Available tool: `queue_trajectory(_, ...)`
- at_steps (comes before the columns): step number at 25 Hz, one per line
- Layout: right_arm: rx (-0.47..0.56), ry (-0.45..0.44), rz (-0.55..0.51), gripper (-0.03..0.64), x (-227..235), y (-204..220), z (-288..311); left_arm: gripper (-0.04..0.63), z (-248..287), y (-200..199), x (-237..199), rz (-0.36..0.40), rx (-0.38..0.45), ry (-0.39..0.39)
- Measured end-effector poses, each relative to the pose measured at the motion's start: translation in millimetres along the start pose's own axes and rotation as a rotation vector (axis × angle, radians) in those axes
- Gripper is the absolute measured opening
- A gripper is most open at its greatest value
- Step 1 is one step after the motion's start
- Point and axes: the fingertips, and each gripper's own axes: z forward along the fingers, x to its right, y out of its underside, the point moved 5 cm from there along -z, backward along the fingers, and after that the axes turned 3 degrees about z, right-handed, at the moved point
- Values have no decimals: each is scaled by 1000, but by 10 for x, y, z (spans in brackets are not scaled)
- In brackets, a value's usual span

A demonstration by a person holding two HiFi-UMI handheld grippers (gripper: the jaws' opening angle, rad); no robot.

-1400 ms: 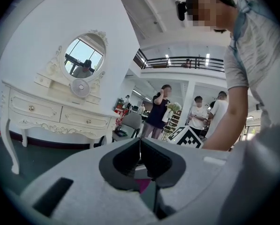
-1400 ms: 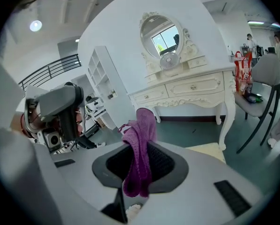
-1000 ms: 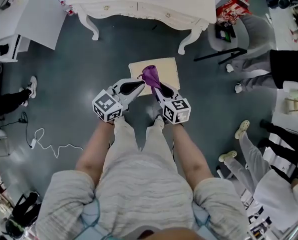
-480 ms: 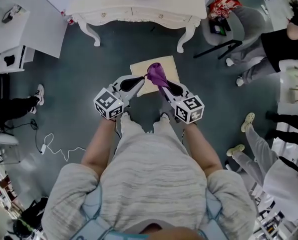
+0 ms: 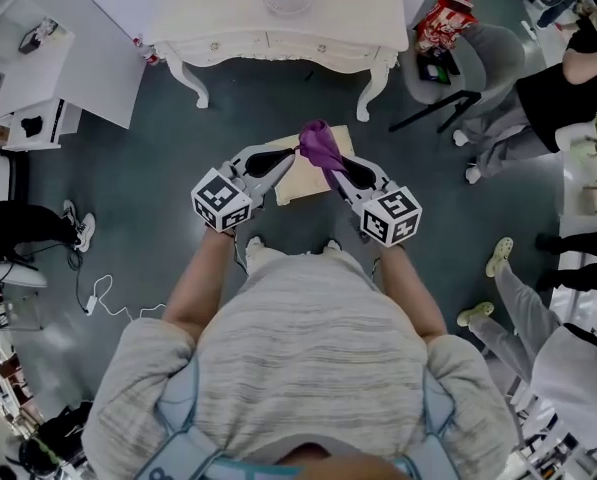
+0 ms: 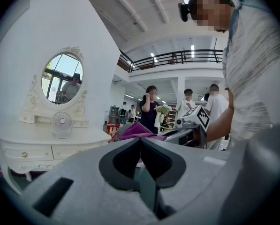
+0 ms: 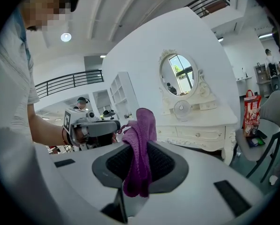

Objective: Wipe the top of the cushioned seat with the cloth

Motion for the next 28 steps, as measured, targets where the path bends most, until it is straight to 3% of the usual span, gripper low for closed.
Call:
queue_trajectory(12,63,-31,-47,72,-113,-310,-13,14,30,-177,167,68,-25,40)
queue_trajectory(28,46,-7,-56,67,-311,-262,31,14,-242,-78,249,32,-20,29)
